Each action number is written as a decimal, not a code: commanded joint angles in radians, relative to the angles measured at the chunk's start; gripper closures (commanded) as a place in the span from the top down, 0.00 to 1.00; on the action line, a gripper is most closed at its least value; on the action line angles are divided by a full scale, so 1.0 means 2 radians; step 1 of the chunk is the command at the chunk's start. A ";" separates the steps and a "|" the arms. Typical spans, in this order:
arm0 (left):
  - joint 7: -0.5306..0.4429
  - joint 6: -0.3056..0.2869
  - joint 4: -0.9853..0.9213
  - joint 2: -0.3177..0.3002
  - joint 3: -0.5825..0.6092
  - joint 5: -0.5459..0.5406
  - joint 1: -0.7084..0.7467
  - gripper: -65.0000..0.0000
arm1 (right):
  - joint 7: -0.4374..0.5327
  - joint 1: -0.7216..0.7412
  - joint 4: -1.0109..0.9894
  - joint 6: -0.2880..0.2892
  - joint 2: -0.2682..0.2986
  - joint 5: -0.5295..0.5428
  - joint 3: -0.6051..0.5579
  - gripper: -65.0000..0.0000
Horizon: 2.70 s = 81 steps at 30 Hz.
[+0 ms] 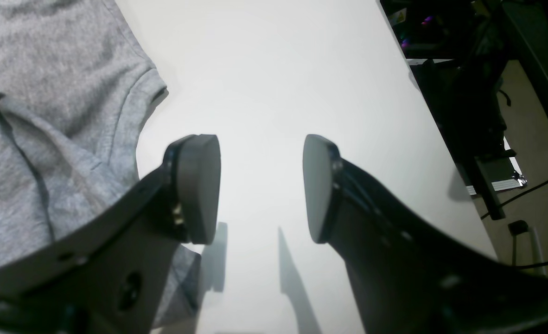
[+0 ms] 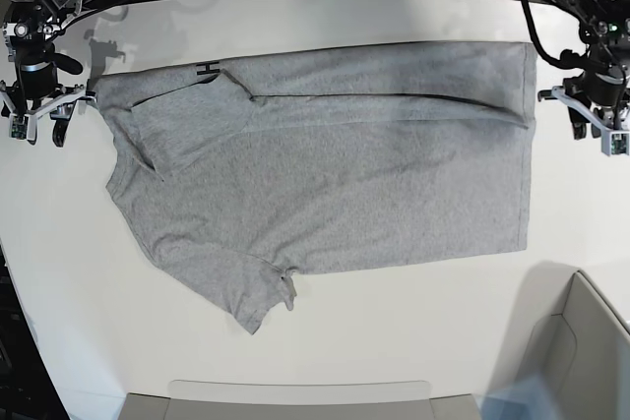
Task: Fold the T-shirt properly
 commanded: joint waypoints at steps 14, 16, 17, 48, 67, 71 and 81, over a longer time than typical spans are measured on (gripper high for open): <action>-0.010 0.000 0.011 -0.007 0.002 -0.004 -0.035 0.25 | 0.013 0.051 0.027 0.008 0.010 0.007 0.035 0.45; -0.010 0.000 0.011 -0.007 0.002 -0.004 -0.035 0.25 | 0.013 0.052 0.029 0.008 0.010 0.007 0.034 0.45; -0.010 0.000 0.011 -0.007 0.002 -0.004 -0.035 0.25 | 0.013 0.052 0.031 0.008 0.010 0.007 0.034 0.45; -0.010 0.000 0.009 -0.008 0.049 -0.004 -0.084 0.25 | 0.013 0.086 0.032 0.008 0.009 0.009 0.032 0.45; -0.010 0.005 0.008 0.013 0.127 -0.001 -0.085 0.25 | 0.010 0.104 0.020 0.008 0.007 0.006 -0.056 0.45; -0.010 0.005 0.008 0.014 0.128 -0.001 -0.085 0.25 | 0.010 0.107 0.006 0.008 0.009 0.006 -0.076 0.45; -0.010 0.005 0.008 0.014 0.128 -0.001 -0.084 0.25 | 0.010 0.127 -0.048 0.008 0.007 0.006 -0.106 0.45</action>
